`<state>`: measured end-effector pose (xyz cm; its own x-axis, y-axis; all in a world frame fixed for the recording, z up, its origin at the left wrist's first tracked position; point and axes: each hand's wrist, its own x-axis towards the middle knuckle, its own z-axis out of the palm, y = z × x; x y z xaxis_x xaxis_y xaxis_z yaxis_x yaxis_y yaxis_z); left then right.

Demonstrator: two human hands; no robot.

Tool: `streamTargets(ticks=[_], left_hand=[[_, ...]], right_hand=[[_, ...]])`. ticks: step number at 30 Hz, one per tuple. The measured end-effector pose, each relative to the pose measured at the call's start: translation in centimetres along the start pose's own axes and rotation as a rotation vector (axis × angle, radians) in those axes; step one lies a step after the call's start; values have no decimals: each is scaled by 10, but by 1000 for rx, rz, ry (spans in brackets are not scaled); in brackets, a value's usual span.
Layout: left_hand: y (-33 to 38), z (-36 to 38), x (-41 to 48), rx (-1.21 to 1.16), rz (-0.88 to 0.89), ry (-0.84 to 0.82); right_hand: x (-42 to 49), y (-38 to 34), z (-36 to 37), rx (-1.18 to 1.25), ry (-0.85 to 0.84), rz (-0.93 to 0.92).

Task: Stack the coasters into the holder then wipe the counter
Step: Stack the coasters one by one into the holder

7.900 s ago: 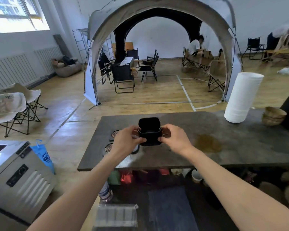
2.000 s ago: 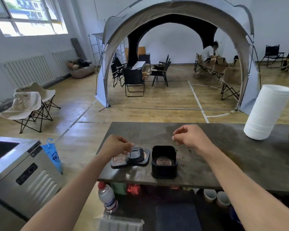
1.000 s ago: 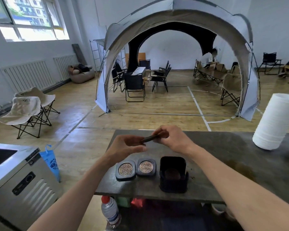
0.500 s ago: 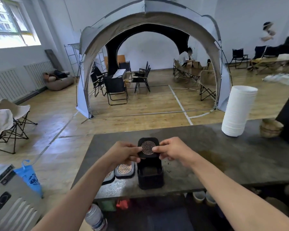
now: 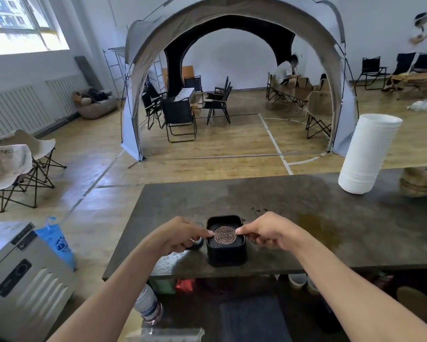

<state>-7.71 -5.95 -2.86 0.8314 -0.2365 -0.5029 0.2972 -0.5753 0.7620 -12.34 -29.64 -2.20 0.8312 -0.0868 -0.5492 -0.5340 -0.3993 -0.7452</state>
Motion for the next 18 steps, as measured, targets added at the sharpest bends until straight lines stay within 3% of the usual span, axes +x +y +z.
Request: streamTargets(ticks=[8, 11, 13, 16, 18], left_hand=[[-9, 6, 7, 70, -45, 84], [-12, -6, 3, 30, 13, 122], [-14, -24, -2, 60, 120, 234], [-25, -53, -2, 315, 278, 389], [-34, -61, -1, 550, 336, 336]], right_hand=[[10, 6, 2, -77, 30, 7], [-1, -6, -11, -181, 46, -94], [-6, -21, -22, -236, 98, -218], [-2, -52, -20, -249, 168, -395], [9, -74, -2, -316, 159, -456]])
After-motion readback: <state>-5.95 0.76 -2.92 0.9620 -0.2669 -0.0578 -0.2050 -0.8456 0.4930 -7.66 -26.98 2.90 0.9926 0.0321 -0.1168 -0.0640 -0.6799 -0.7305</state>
